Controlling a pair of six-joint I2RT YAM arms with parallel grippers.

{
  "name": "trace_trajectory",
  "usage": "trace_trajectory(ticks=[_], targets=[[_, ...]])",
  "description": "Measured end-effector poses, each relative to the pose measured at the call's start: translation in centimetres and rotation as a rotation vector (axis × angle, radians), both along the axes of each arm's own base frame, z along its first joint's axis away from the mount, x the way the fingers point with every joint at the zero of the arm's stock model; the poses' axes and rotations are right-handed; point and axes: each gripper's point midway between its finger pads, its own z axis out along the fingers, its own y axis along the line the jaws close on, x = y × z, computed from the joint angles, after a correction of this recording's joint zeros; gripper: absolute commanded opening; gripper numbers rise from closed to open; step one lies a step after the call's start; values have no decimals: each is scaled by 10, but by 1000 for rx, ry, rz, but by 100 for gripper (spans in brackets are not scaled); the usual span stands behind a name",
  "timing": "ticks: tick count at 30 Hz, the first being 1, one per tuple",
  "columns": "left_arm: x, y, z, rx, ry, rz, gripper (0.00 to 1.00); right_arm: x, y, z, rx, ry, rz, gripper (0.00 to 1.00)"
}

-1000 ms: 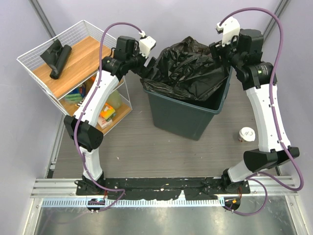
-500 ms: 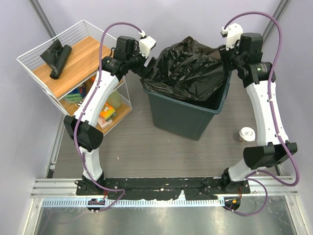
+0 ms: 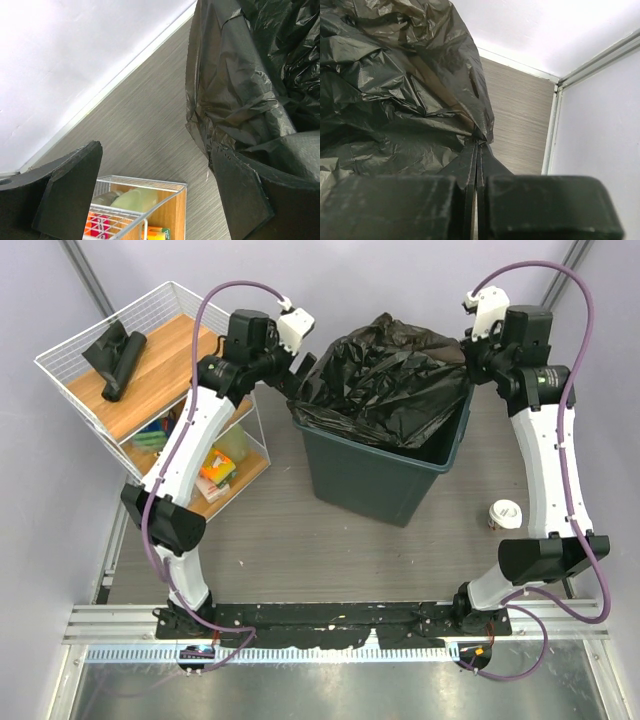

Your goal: Put the trash bags into the trash bin

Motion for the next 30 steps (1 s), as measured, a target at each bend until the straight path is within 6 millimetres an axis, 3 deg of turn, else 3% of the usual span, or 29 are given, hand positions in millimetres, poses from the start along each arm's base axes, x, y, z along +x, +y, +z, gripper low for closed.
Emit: trace_trajectory(ticks=[10, 17, 27, 30], targets=[[-8, -1, 49, -60, -91, -12, 100, -12, -7, 28, 78, -31, 9, 1], [-28, -15, 67, -129, -91, -104, 100, -15, -17, 21, 110, 2, -7, 1], [-113, -35, 97, -236, -1, -393, 100, -12, -24, 24, 144, 22, -10, 1], [-133, -43, 98, -251, 28, -473, 100, -10, -24, 26, 151, 20, -8, 1]])
